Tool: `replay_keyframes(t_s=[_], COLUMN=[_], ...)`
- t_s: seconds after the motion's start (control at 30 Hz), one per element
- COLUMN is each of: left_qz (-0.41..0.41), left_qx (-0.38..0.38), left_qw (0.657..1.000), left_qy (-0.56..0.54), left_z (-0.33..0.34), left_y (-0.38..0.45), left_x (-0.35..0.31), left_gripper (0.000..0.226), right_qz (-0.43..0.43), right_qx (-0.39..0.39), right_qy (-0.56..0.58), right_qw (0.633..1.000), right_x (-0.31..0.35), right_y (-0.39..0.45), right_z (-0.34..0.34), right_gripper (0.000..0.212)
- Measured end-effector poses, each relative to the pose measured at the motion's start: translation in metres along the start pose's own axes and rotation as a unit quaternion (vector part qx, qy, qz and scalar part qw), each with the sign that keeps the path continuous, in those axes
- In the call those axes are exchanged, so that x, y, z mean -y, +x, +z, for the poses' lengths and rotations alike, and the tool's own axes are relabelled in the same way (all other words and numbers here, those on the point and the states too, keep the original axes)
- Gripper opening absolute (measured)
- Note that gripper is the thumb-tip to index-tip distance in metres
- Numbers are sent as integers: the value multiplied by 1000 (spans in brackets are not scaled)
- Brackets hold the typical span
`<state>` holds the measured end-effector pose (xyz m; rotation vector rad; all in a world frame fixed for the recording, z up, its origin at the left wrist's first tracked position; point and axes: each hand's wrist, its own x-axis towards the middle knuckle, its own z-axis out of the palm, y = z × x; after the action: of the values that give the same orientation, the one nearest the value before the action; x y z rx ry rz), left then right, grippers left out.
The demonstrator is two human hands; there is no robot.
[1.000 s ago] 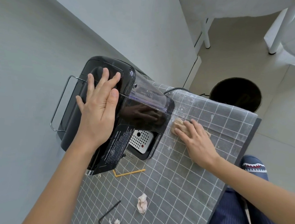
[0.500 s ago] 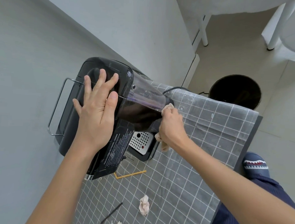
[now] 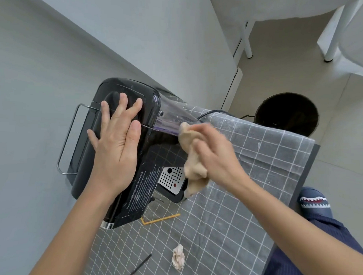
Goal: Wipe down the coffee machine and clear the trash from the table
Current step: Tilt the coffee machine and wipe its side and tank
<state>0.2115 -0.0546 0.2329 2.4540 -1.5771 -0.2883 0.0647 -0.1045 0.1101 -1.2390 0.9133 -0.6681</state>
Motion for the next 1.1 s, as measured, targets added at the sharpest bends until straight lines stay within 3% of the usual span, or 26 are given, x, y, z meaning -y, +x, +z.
replay_keyframes(t_s=[0.1, 0.2, 0.27, 0.37, 0.47, 0.6, 0.73, 0.93, 1.0, 1.1], left_qz=[1, -1, -5, -6, -3, -5, -2, 0, 1, -1], left_qx=[1, -3, -3, -1, 2, 0, 1, -4, -3, -2], left_qw=[1000, 1000, 1000, 1000, 1000, 1000, 1000, 1000, 1000, 1000], left_qy=[0, -2, 2, 8, 8, 3, 5, 3, 2, 0], left_z=[0, 1, 0, -1, 0, 0, 0, -2, -2, -2], left_y=[-1, -1, 0, 0, 1, 0, 0, -1, -1, -2], left_x=[-2, -2, -2, -2, -2, -3, -3, -4, -4, -3], left_gripper=[37, 37, 38, 40, 42, 41, 43, 43, 43, 43], right_qz=[43, -43, -140, -190, -151, -41, 40, 109, 107, 14], right_qx=[-149, -131, -101, -178, -202, -146, -111, -222, -251, -235], right_qy=[98, 150, 103, 91, 87, 71, 31, 84, 106, 158], right_qw=[983, 979, 980, 961, 964, 986, 993, 965, 956, 959], right_x=[-16, 5, 27, 33, 16, -13, -59, -91, -79, -36], right_y=[9, 24, 30, 48, 70, 92, 105, 75, 53, 18], right_z=[-7, 17, 42, 61, 59, 50, 35, 58, 72, 94], right_gripper=[41, 49, 46, 36, 27, 39, 34, 37, 44, 42])
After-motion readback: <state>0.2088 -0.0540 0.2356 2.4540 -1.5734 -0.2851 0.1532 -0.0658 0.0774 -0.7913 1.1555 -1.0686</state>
